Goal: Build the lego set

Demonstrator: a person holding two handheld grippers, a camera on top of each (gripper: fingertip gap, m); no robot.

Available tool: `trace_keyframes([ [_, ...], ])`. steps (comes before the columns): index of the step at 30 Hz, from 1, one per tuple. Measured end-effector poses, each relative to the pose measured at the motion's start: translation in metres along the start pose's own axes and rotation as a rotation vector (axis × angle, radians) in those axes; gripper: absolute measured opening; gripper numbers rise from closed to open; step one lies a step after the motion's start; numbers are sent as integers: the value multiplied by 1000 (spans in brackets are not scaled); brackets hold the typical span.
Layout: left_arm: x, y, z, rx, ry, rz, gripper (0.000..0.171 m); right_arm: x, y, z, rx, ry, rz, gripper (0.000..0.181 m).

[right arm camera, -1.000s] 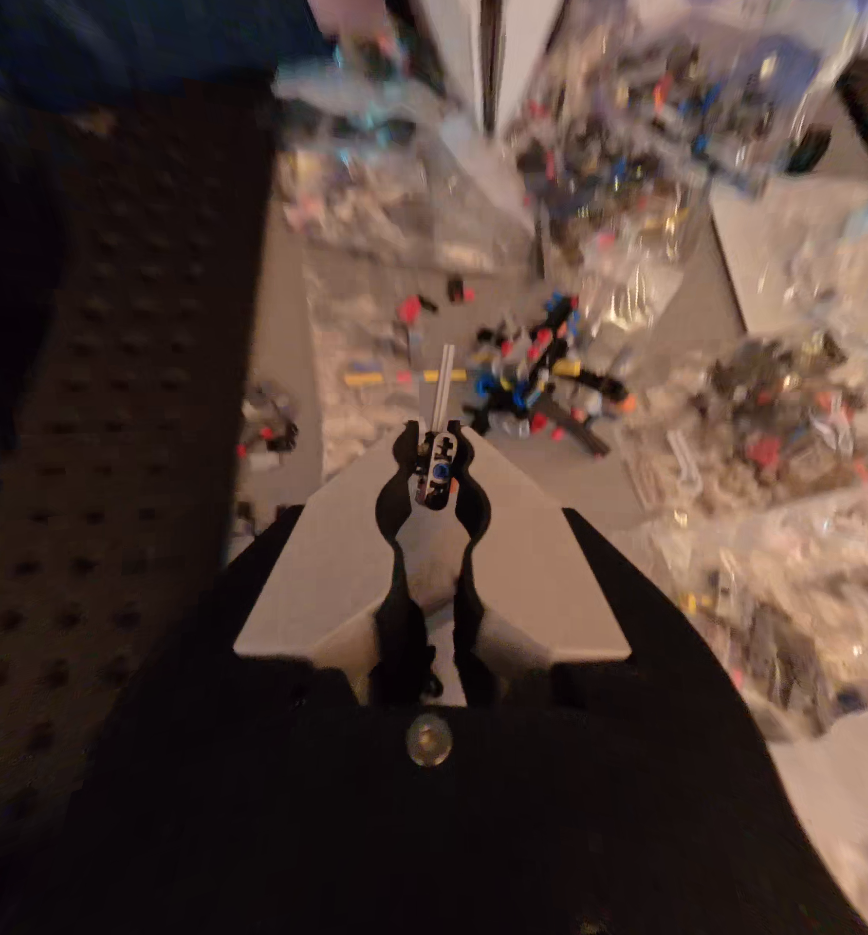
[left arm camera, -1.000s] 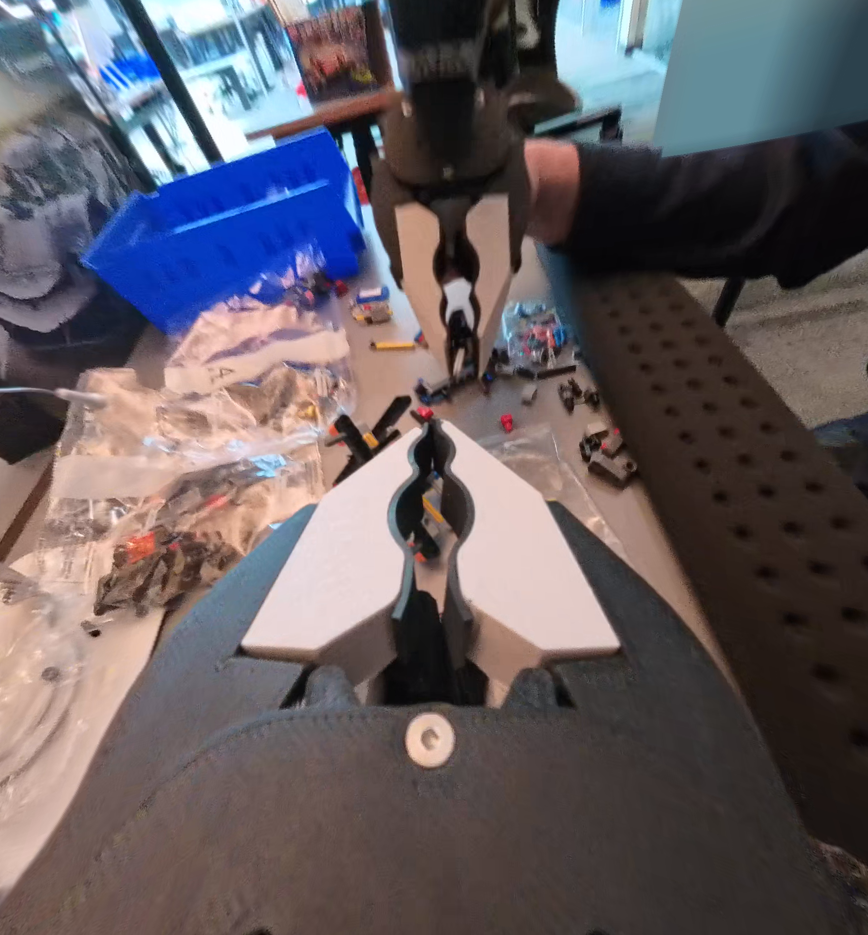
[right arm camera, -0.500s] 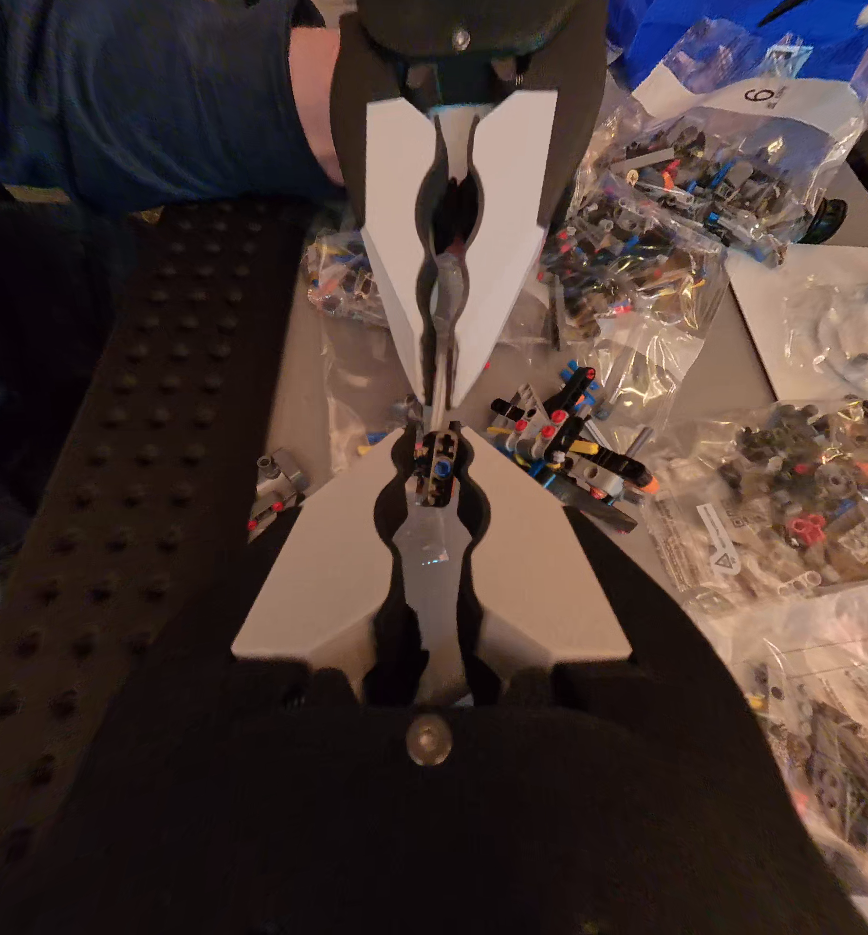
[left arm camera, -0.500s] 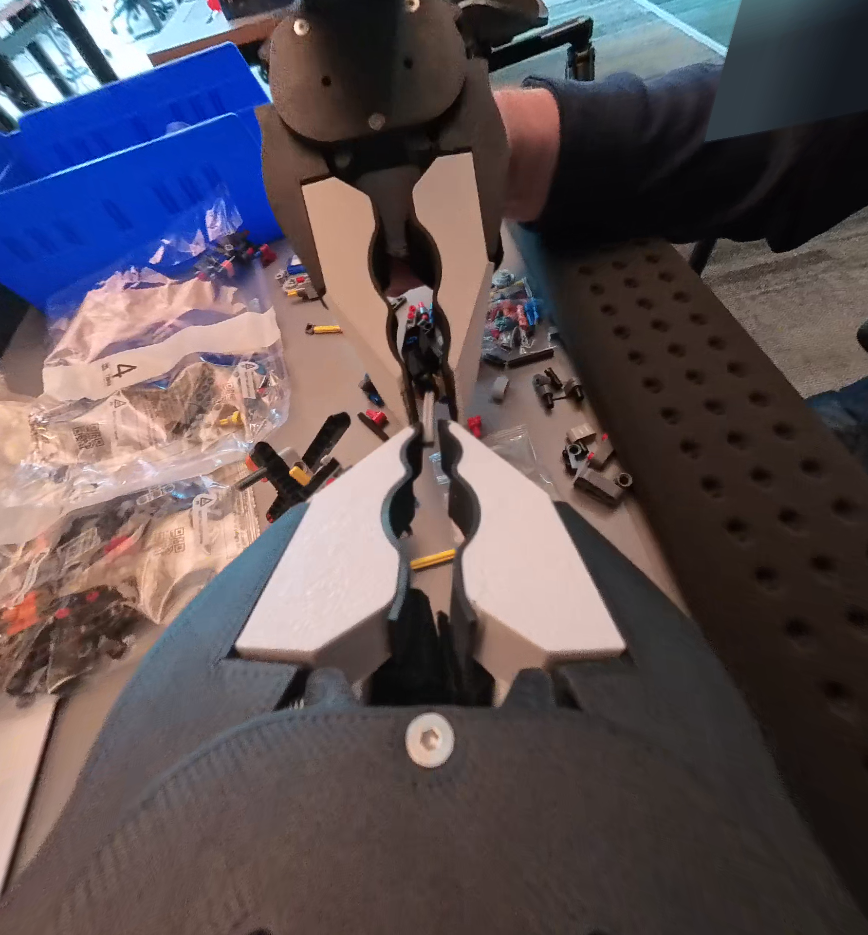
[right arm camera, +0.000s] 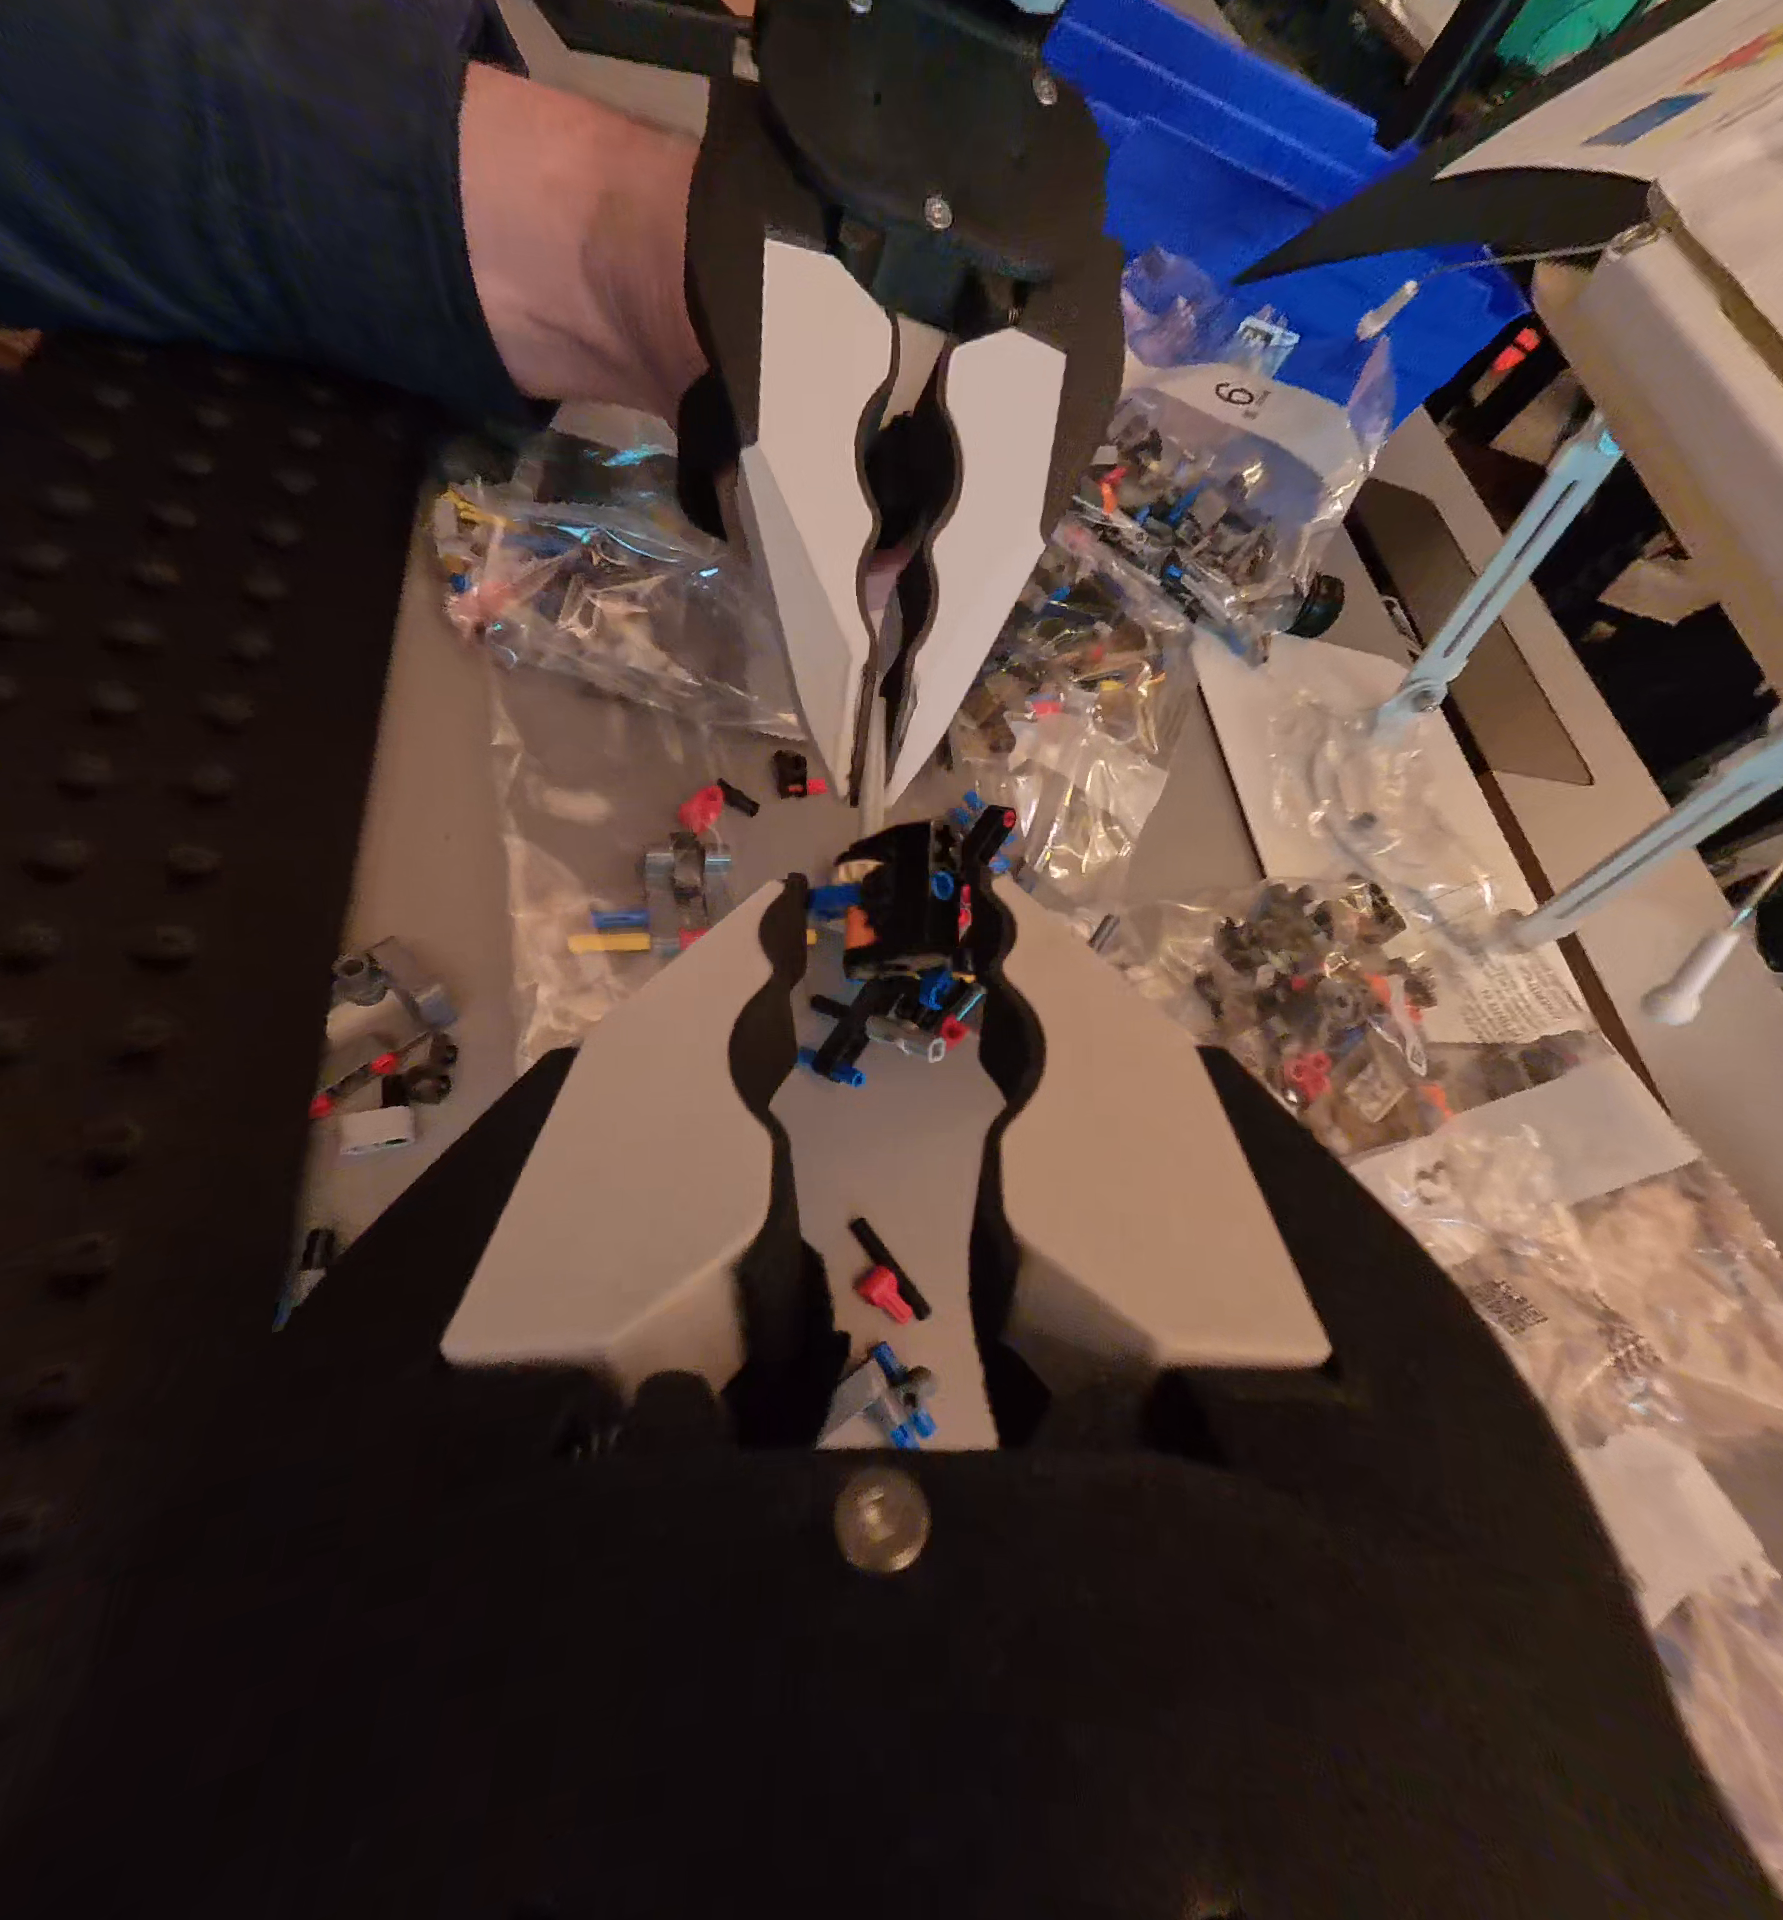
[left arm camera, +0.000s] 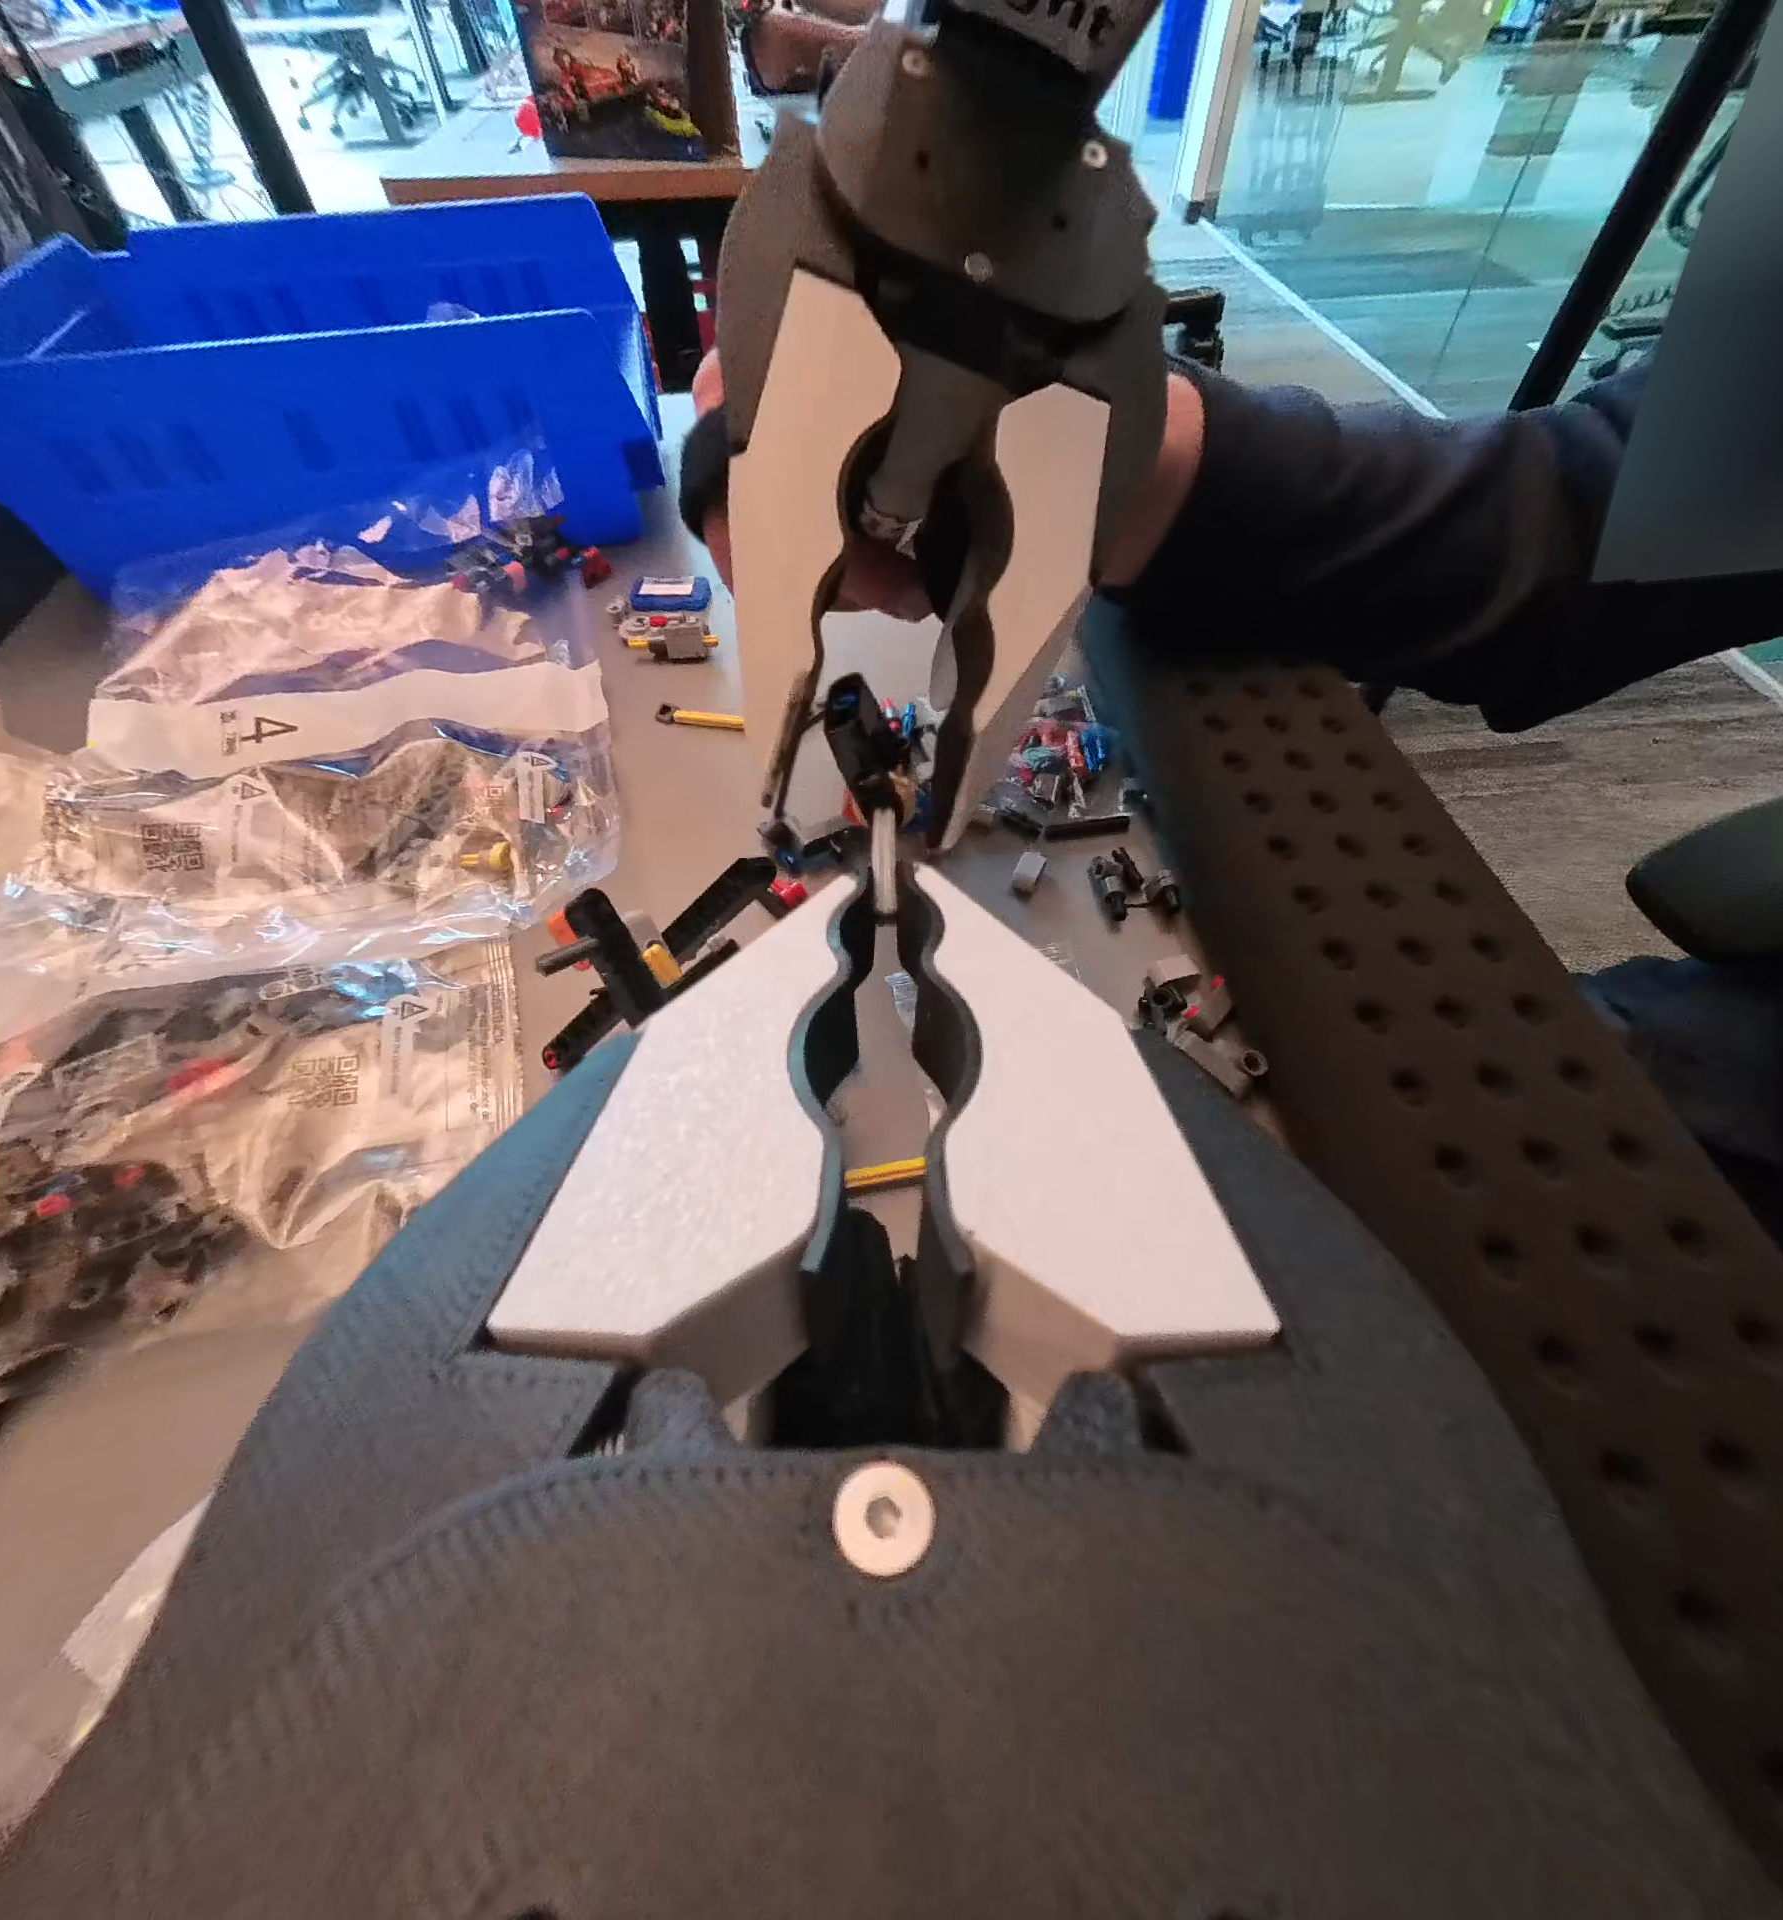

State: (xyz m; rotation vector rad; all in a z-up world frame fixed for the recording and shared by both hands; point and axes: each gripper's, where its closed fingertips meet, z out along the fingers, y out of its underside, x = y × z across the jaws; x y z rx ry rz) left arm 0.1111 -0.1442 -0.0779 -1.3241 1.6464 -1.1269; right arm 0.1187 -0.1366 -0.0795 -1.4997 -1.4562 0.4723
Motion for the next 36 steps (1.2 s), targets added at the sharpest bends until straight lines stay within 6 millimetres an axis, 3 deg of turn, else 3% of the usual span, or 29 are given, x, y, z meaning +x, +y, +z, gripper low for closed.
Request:
trace_keyframes([
  [8,-4,-6,-2,36,-15,-7,3,2,-3,-3,18,-17,71,23],
  [10,-5,-8,-3,46,-24,1,3,1,-4,-4,31,-45,105,10],
  [20,-2,-13,-4,62,-25,25,3,-1,-8,-6,81,-101,176,10],
  [24,-3,-14,-2,69,-29,13,19,2,-22,-13,208,-179,307,11],
  [30,-4,-19,7,60,-70,37,28,3,-23,-7,250,-230,408,10],
  [36,-5,-23,4,72,-102,79,16,6,-28,-10,294,-240,446,10],
])
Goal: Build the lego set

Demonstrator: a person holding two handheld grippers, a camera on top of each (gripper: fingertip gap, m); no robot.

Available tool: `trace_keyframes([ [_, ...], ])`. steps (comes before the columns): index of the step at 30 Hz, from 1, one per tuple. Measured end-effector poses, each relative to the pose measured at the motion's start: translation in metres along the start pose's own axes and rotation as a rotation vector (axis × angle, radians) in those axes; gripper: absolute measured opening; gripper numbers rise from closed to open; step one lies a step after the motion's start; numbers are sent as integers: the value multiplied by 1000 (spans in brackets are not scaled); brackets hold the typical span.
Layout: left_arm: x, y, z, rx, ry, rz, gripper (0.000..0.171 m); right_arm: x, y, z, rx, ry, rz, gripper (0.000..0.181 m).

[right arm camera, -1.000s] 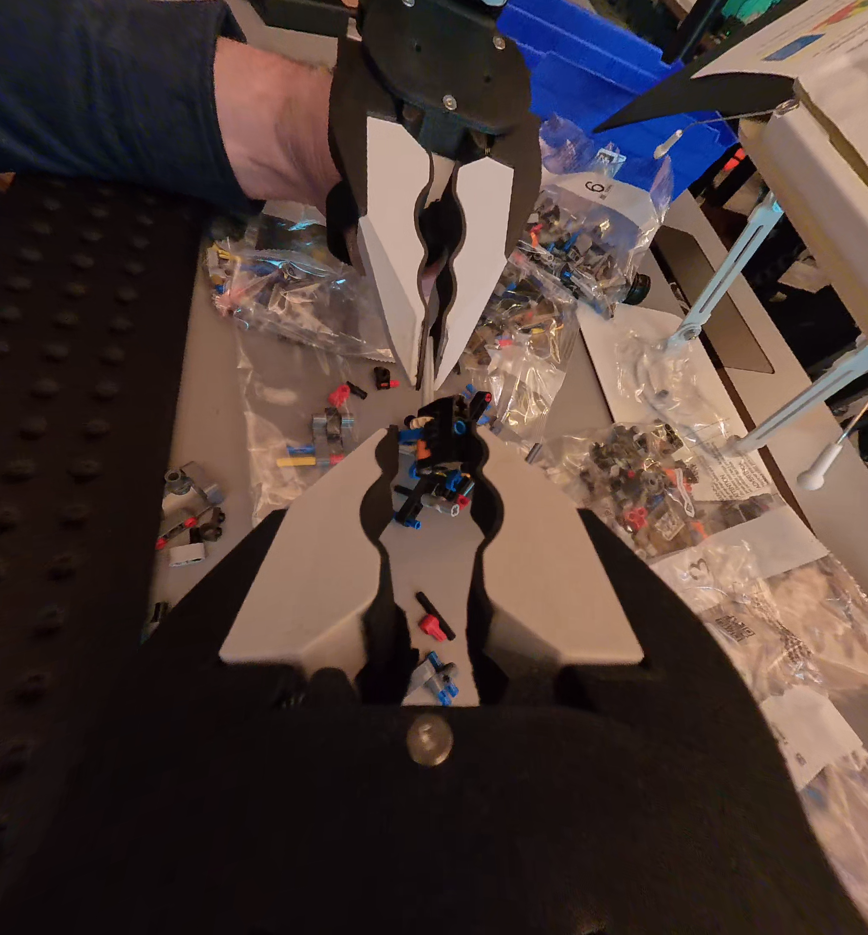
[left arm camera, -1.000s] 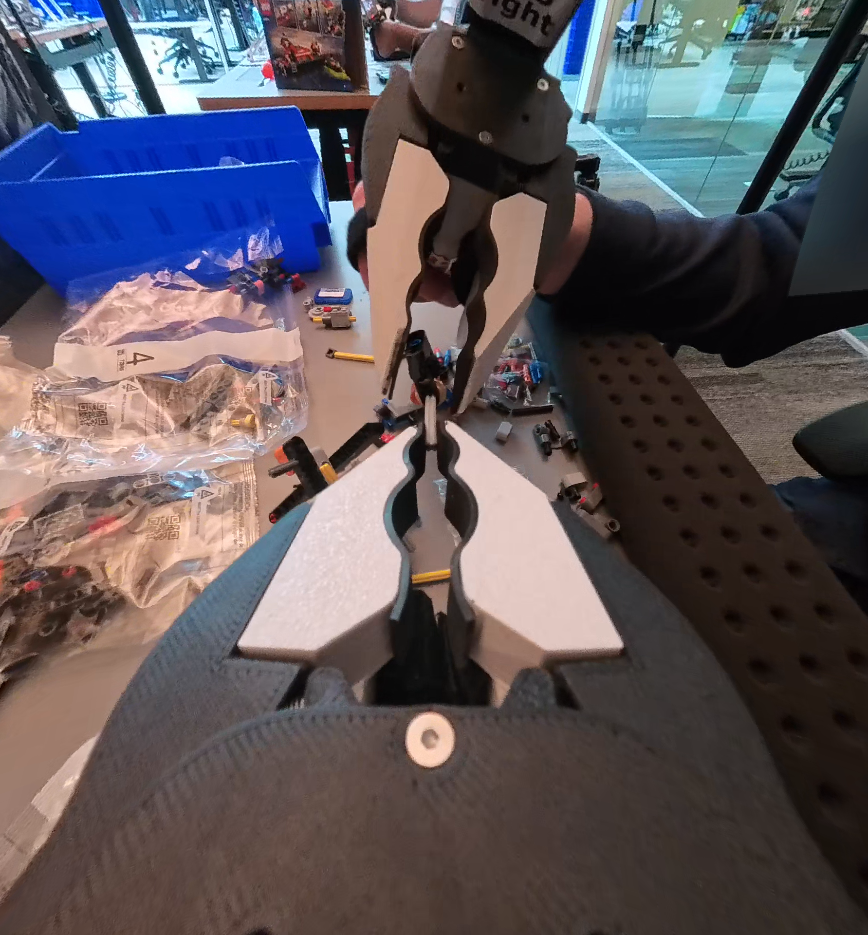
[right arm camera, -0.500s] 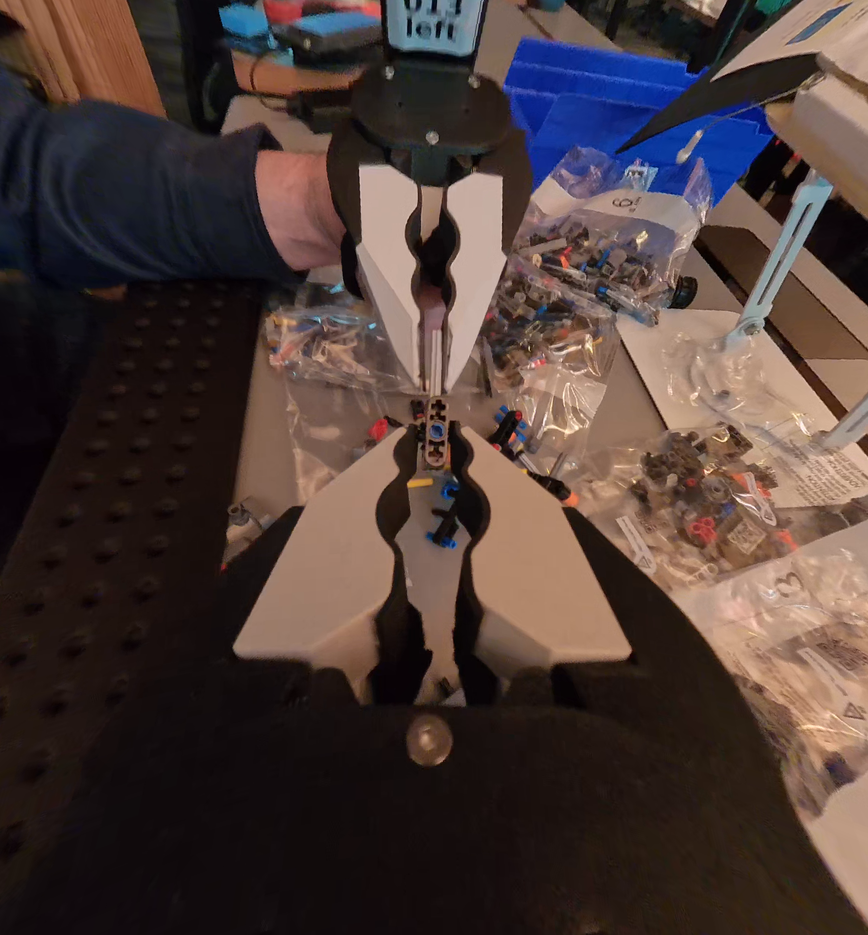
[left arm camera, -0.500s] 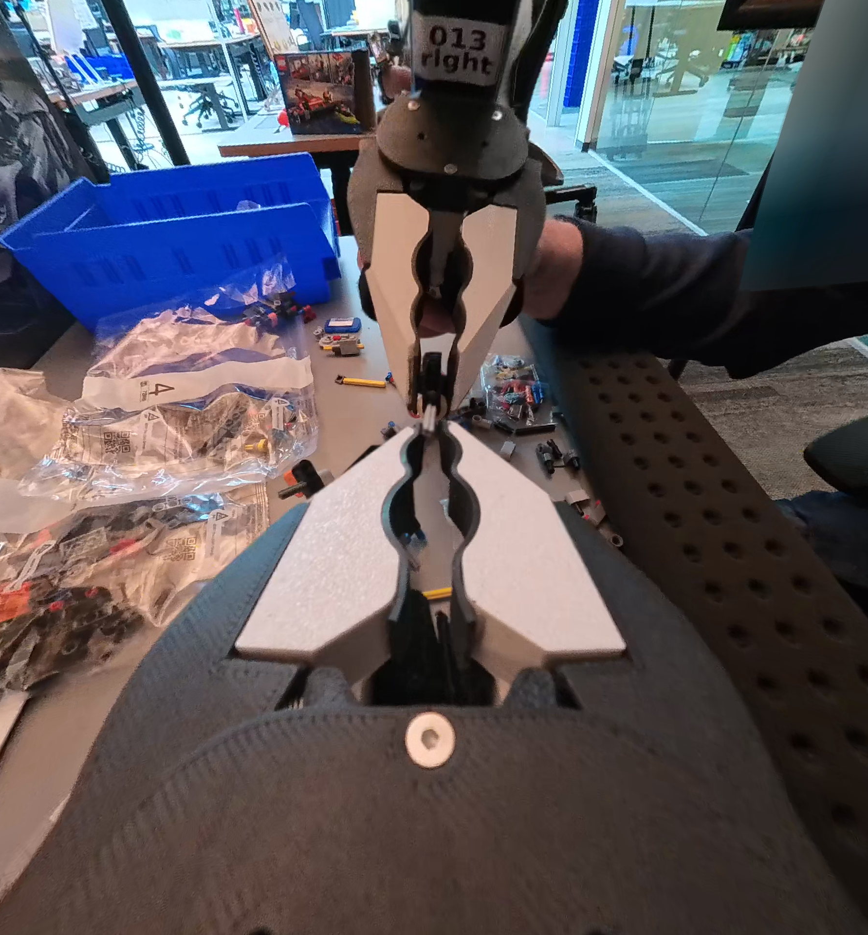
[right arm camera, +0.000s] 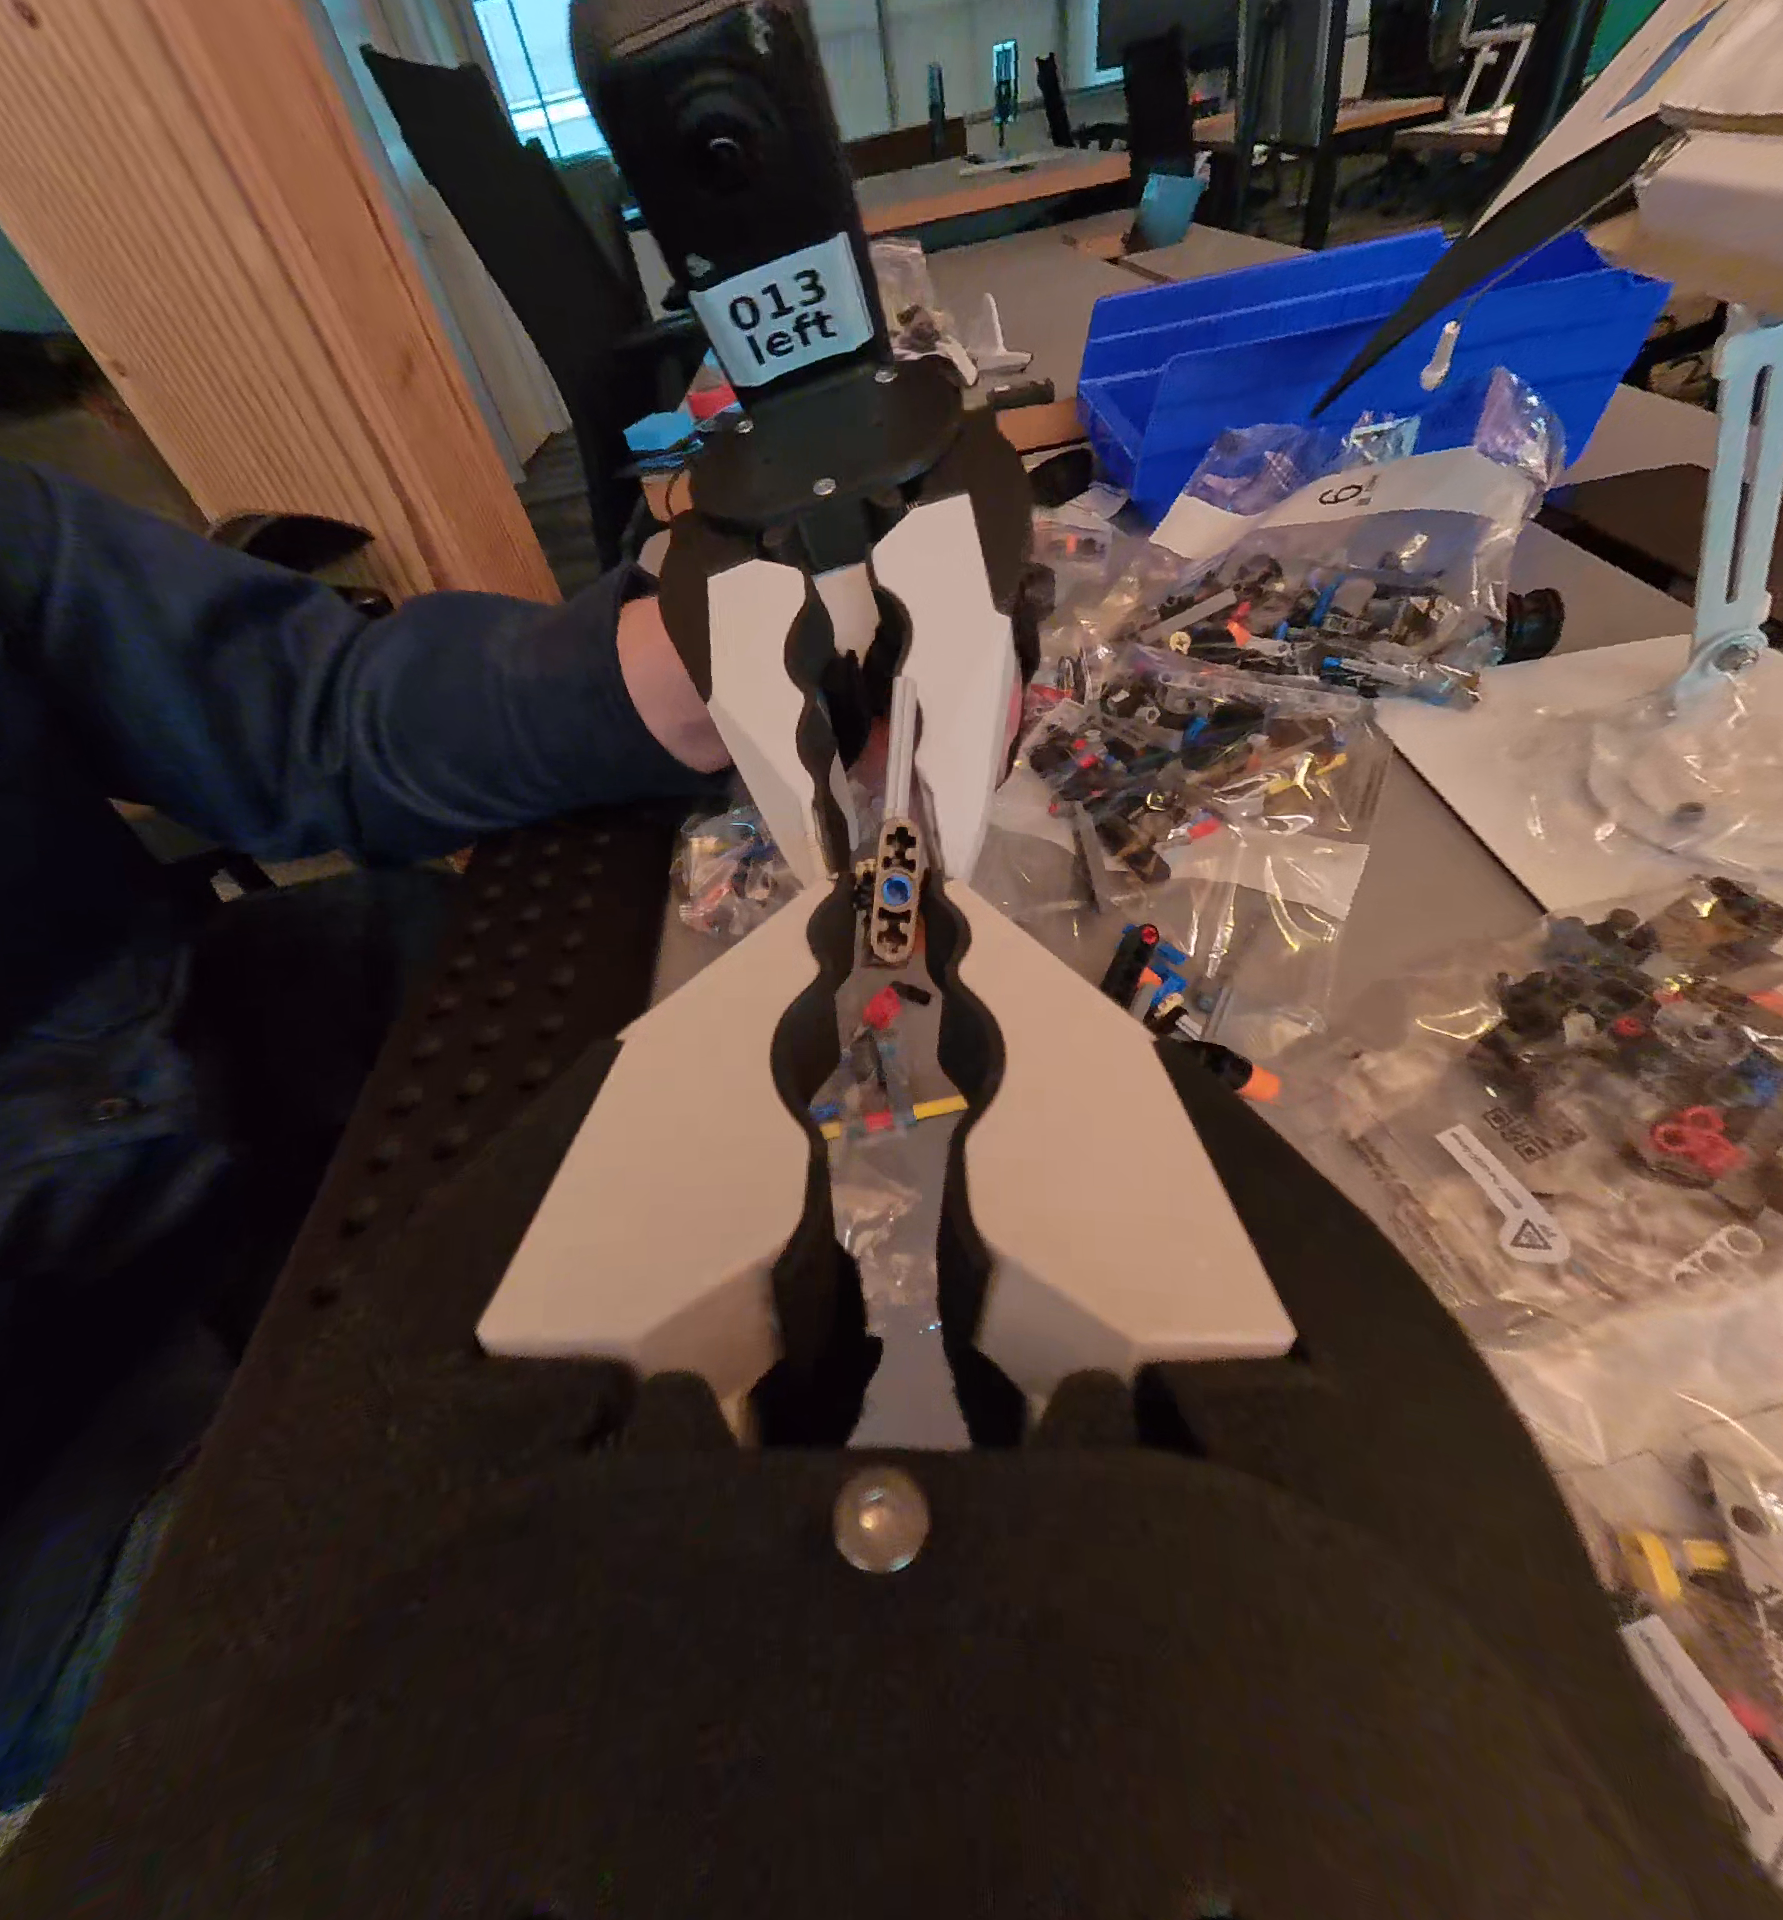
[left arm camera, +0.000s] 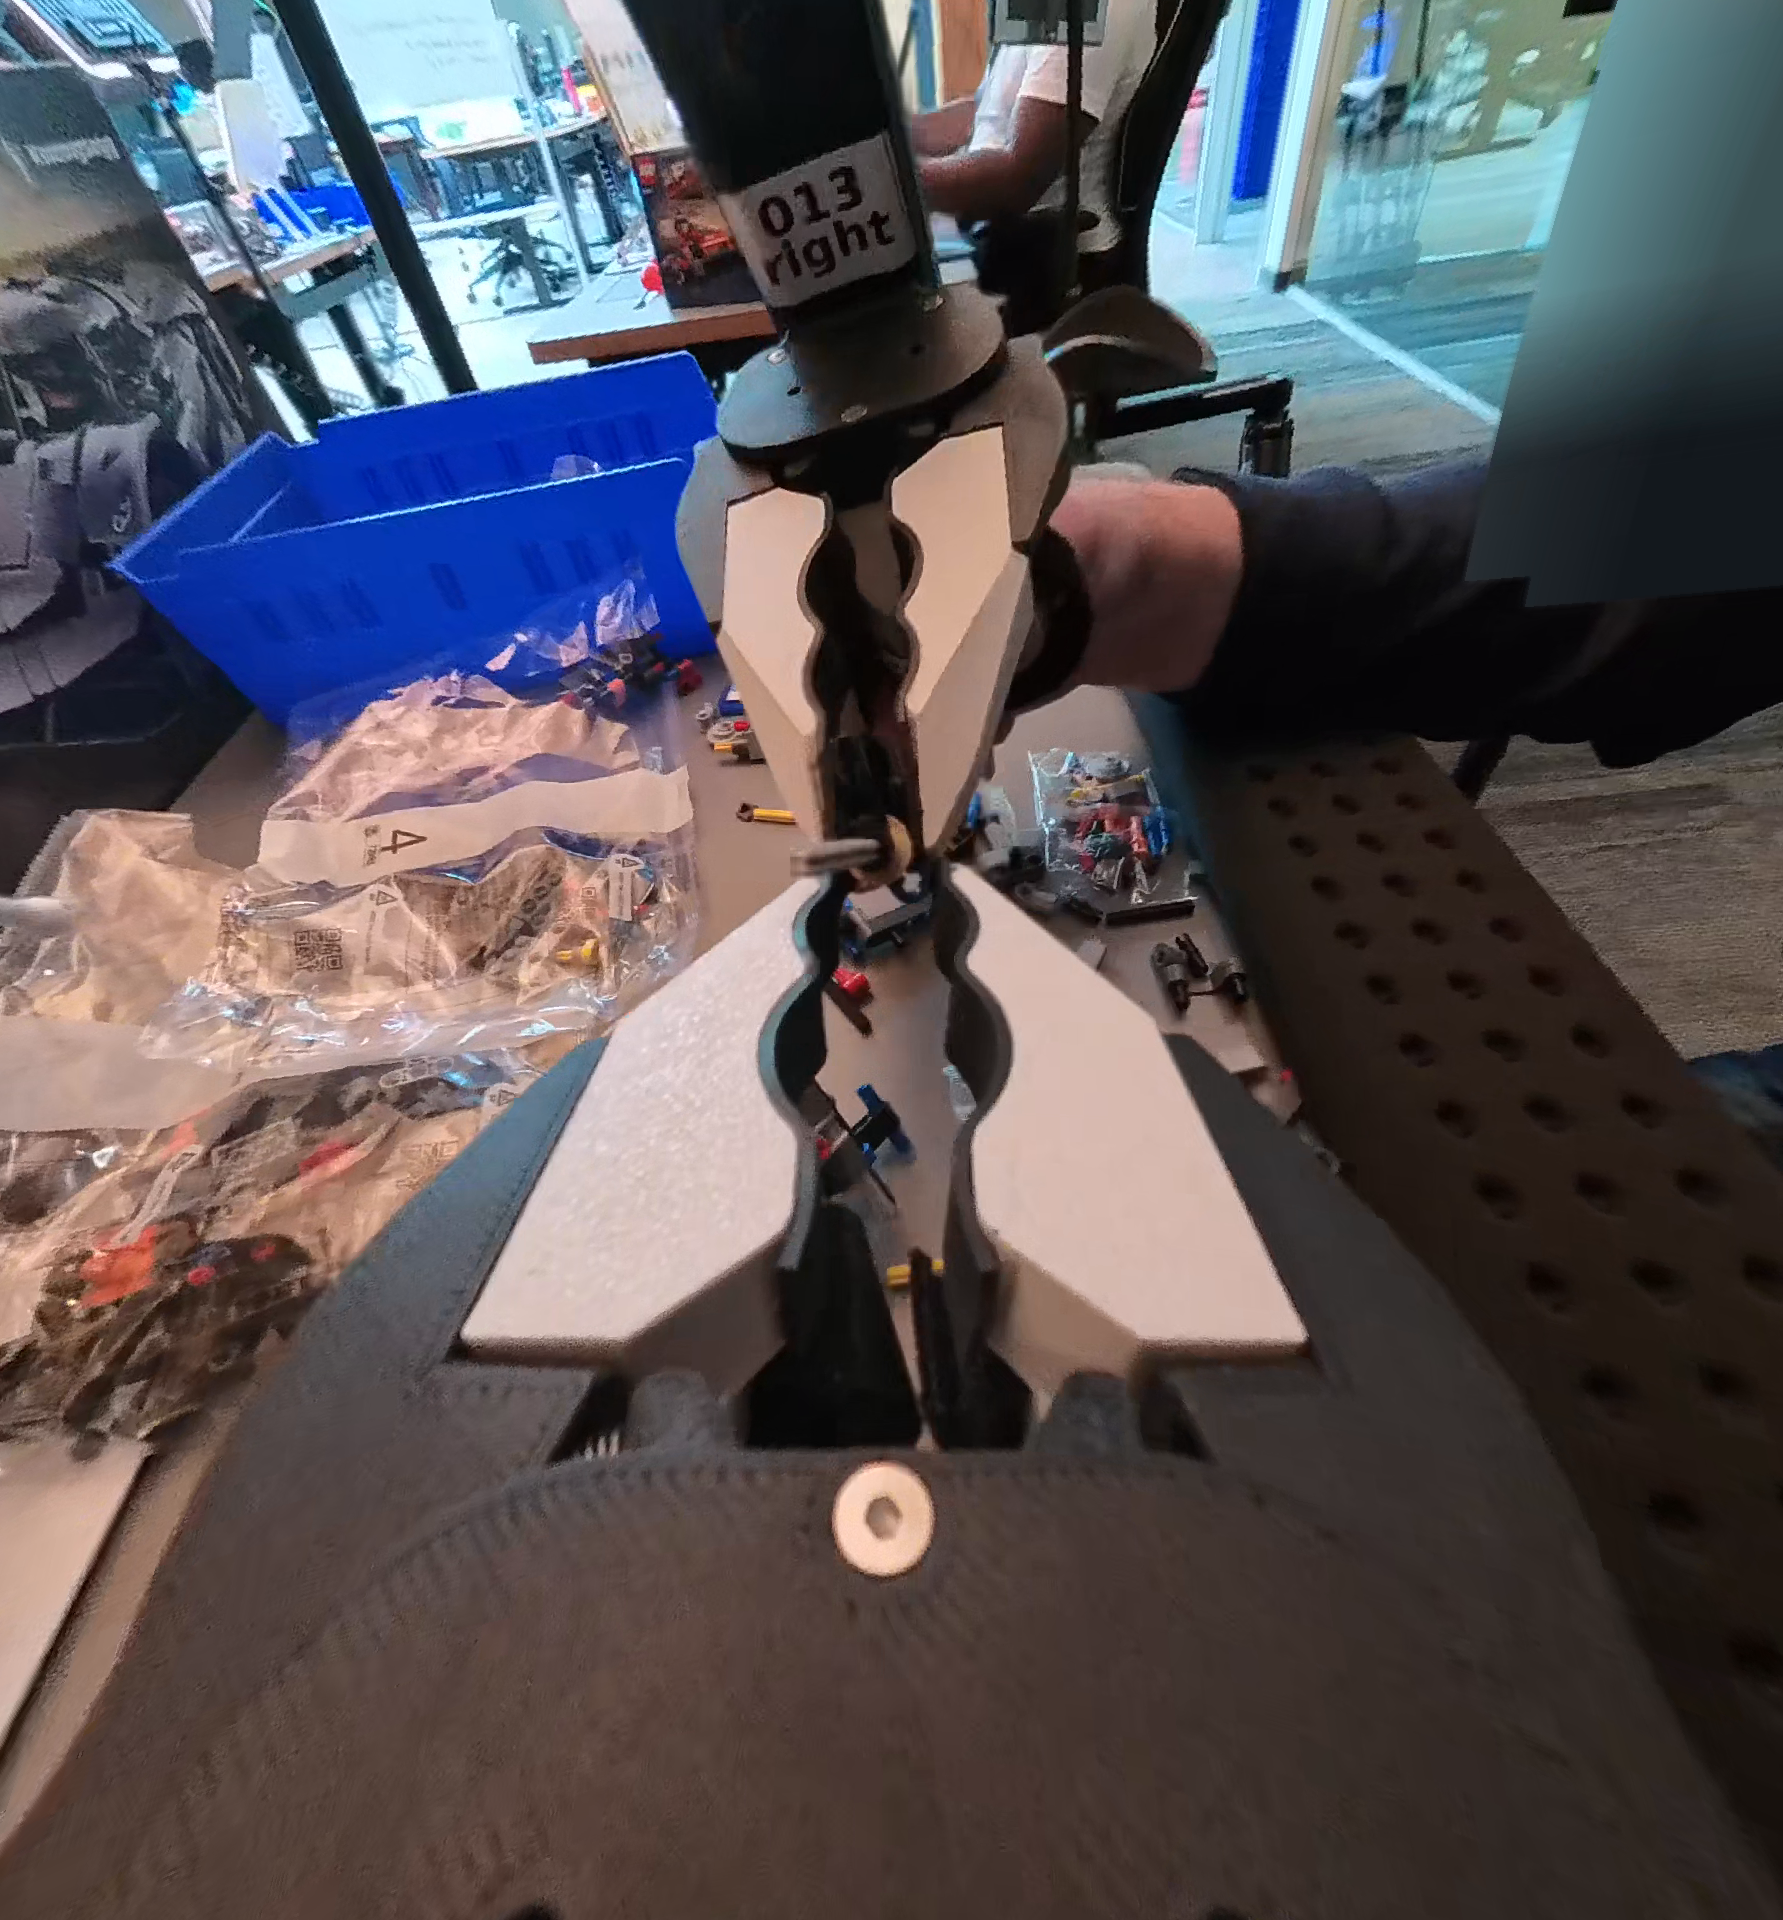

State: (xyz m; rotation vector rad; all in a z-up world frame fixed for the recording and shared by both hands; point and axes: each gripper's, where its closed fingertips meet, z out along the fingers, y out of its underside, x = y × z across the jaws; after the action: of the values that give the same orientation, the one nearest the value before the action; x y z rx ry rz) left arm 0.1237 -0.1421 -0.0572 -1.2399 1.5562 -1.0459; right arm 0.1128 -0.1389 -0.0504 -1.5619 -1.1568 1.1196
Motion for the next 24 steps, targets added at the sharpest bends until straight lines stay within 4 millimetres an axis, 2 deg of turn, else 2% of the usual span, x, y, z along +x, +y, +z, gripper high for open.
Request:
trace_keyframes([
  [3,3,1,0,-12,5,25,11,-3,-1,0,7,-24,15,11],
  [24,17,-4,-4,11,74,56,6,-18,-1,-4,13,-135,26,11],
])
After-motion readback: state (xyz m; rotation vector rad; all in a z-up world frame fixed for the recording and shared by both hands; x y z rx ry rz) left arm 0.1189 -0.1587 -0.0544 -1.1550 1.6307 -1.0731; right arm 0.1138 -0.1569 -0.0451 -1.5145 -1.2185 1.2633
